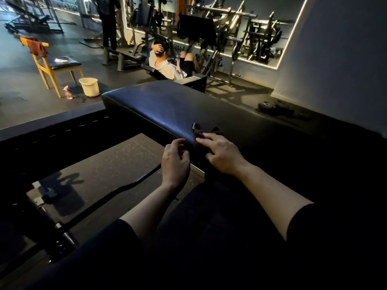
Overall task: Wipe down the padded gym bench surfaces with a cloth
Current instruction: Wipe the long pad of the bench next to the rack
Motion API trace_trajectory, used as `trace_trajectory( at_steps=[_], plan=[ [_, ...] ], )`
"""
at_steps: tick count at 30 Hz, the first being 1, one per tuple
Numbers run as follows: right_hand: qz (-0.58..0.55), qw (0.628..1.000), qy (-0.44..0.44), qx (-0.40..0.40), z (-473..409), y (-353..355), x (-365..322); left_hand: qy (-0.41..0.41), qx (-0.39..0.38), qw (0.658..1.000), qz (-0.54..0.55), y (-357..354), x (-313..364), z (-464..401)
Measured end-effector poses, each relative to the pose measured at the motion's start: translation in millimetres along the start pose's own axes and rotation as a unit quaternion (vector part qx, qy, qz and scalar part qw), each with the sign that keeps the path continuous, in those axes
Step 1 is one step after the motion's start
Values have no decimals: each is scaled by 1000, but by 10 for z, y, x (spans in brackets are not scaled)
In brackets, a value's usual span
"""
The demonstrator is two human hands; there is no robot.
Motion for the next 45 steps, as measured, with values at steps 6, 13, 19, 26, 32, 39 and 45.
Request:
trace_trajectory(
  at_steps=[6,13,19,26,32,39,45],
  plan=[
    [-93,986,75,115,388,132,96,-89,-7,996,-12,-26,-26,26],
    [-19,993,-92,66,118,13,91,-59,-15,998,-37,-29,-166,-91],
    [-54,993,-30,102,22,-219,-265,13,4,994,112,108,-289,-130],
    [-169,984,48,-10,-271,-669,-1182,110,85,979,150,769,-649,-271],
    [-272,957,83,-52,-502,-1035,-1978,91,156,983,28,1850,-970,-288],
    [-303,934,154,-113,-583,-1414,-2798,89,245,959,-109,2887,-1116,27],
    [-331,899,211,-195,-651,-1681,-3294,142,343,897,-239,3581,-984,532]
  ],
)
Point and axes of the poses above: each hand's wrist, its own z-axis away from the middle knuckle, its own y-axis out of the back of the hand, x = y × z, the point moved 1 cm from there along -z, towards the middle knuckle, and after that the axes turned 14 degrees about -y, right-handed, at the moved point
